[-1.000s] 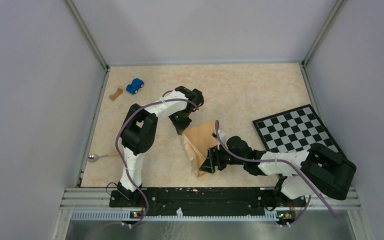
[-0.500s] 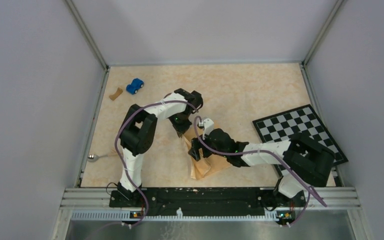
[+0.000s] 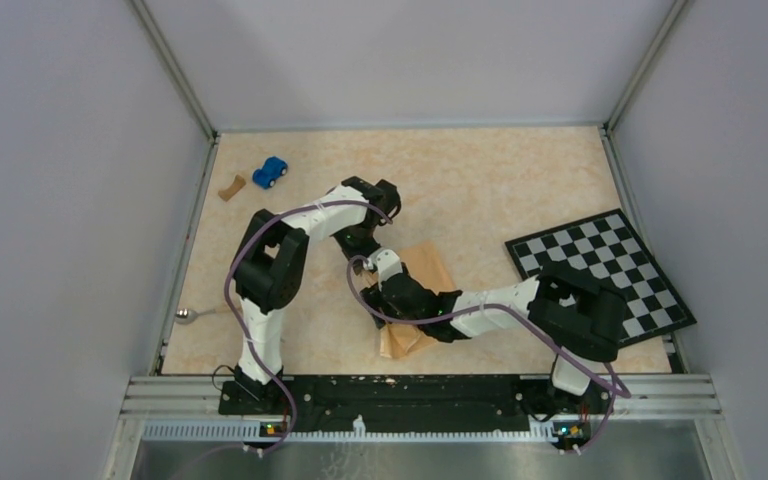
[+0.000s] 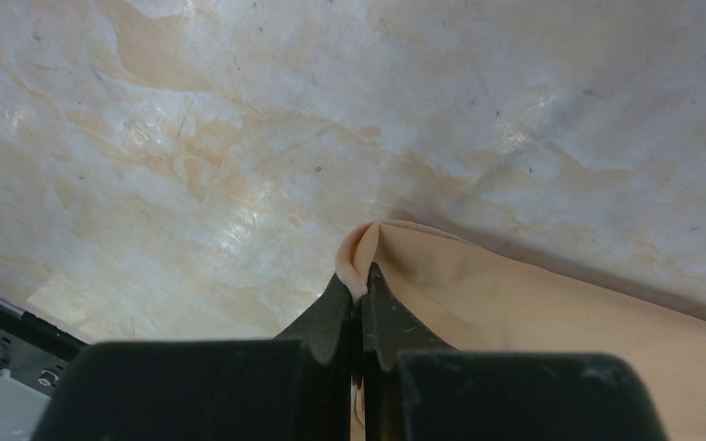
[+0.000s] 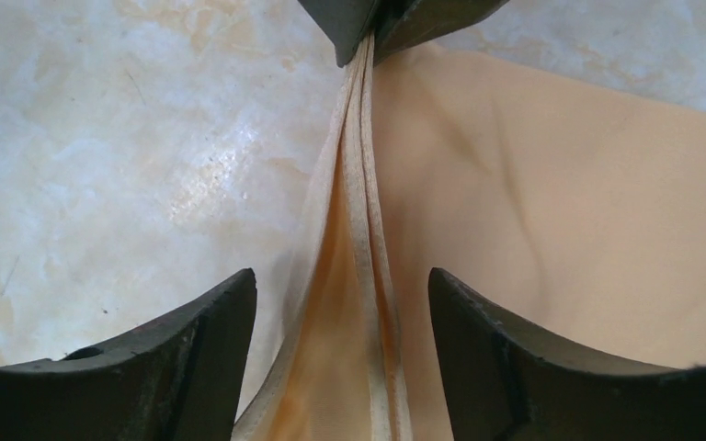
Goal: Fold the napkin into a case and place the utensils inside
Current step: Fold the lower triangle-folded napkin at the center of the board.
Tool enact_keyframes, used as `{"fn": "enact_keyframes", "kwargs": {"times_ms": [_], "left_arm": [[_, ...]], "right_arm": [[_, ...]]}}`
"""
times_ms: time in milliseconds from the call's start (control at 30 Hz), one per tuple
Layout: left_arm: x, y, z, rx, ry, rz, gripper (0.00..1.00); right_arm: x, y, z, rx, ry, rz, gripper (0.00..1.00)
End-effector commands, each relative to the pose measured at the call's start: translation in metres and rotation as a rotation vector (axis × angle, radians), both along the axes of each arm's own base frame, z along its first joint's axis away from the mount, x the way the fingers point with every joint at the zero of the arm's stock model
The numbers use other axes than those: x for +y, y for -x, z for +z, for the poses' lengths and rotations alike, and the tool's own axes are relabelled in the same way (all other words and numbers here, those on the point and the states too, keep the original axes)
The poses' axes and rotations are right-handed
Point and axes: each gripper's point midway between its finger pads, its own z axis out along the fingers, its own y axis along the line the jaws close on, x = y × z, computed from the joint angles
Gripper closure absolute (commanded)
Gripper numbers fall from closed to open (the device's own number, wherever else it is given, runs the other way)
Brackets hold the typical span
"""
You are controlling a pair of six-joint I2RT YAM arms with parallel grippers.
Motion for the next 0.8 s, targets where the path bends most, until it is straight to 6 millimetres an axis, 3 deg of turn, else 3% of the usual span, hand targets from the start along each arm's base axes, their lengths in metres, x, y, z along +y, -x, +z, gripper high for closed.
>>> {"fn": "enact_keyframes", "kwargs": {"times_ms": [0,133,233,367,433,600,767], "left_arm": [[0.002,-0.004,0.016,-0.039,0.019,-0.002,1.00],[0.004,-0.005,0.015,-0.039,0.014,-0.003,1.00],[0.002,-0.006,0.015,-0.042,0.022,0.003,1.00],[-0.001,-0.009,0.016,-0.054,0.040,-0.009,1.00],[-0.004,-0.011,0.017,-0.062,0.055,-0.023,0.93],[-0.013,-0.017,0.028,-0.117,0.125,-0.087,0.71],[-0.028,-0.024,0.051,-0.220,0.236,-0.189,0.49]], "right_arm": [[-0.002,-0.005,0.018,-0.043,-0.009,-0.069,0.39],[0.000,0.005,0.028,-0.016,-0.092,-0.054,0.56],[0.001,0.007,0.027,0.004,-0.104,-0.061,0.74],[-0.003,0.009,0.028,0.044,-0.134,-0.105,0.90],[-0.003,0.013,0.026,0.078,-0.149,-0.122,1.00],[-0.010,0.023,0.023,0.181,-0.264,-0.194,1.00],[-0.013,0.026,0.032,0.223,-0.373,-0.206,1.00]]}}
